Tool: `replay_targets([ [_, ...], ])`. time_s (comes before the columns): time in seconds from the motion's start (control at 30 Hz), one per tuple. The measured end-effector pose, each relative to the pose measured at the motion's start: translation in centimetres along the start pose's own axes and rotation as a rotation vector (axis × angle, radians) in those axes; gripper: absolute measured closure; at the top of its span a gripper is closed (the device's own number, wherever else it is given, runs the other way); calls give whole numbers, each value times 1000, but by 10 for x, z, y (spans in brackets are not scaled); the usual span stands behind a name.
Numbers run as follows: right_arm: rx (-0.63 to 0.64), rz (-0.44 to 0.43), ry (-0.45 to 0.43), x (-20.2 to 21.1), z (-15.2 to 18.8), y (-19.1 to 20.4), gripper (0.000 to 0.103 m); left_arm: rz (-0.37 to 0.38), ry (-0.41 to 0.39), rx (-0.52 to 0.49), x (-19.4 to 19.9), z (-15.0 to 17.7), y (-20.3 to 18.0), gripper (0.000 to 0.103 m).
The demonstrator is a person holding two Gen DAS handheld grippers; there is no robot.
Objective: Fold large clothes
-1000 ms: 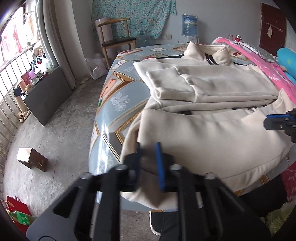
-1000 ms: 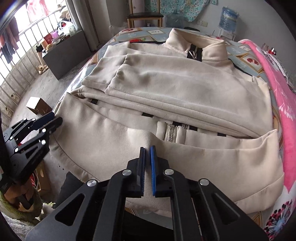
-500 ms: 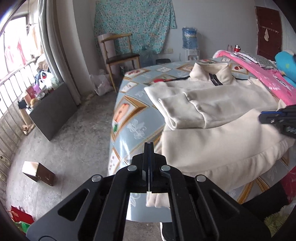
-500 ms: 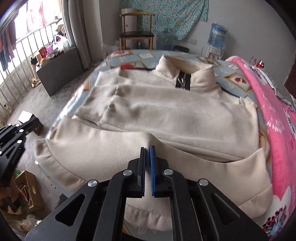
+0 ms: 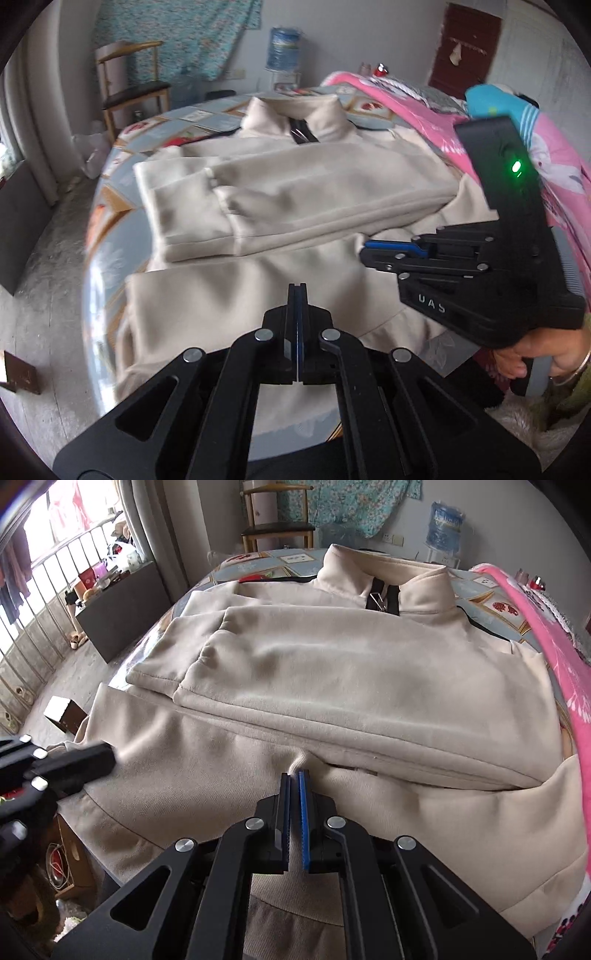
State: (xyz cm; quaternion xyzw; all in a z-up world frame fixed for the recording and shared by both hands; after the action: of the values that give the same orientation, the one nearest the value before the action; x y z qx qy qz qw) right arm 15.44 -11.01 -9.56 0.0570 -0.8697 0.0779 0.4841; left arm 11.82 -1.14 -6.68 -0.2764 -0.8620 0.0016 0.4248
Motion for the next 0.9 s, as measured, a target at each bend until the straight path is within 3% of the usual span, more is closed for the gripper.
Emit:
replay_targets([
  [0.1, -62, -93, 27, 2, -1, -13, 96, -28, 76, 6, -31, 5, -5, 103],
  [0.17, -140, -138, 19, 14, -2, -36, 86, -52, 76, 14, -37, 8, -6, 103],
  [0.23, -200, -125, -19, 32, -2, -65, 74, -60, 82, 17, -36, 8, -6, 103],
  [0.27, -230, -104, -39, 41, -1, -82, 68, -58, 81, 26, -36, 8, -5, 103],
  [0.33, -260, 4, -78, 62, 5, -120, 65, -54, 79, 50, -36, 9, -2, 103],
  [0.47, -207, 221, -80, 68, 17, -167, 55, -59, 81, 67, -35, 8, -1, 103],
  [0.6, -137, 312, -39, 42, 25, -186, 55, -73, 82, 53, -35, 8, -3, 102],
  [0.63, -124, 322, -38, 37, 25, -186, 62, -78, 82, 50, -34, 8, -4, 102],
  [0.67, -110, 335, -44, 33, 25, -185, 84, -85, 82, 46, -35, 8, -4, 102],
  [0.7, -100, 356, -47, 31, 24, -184, 94, -91, 81, 42, -35, 7, -4, 102],
  [0.9, -220, 346, -258, 85, 10, -192, 98, -118, 88, 30, -36, 5, -6, 103],
])
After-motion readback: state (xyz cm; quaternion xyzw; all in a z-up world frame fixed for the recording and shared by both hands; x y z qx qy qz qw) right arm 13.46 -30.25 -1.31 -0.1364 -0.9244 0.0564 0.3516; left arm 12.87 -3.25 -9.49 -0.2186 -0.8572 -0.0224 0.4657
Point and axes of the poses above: each gripper's, at about its wrist camera, not at the fingertips, and x roughly against the way its jaws point, y to its left, z to its underside, the point moved 4 cm from there along -x, roughly the way its jaws point, and after that the axes turned 8 degrees about z, right-handed, at the moved point
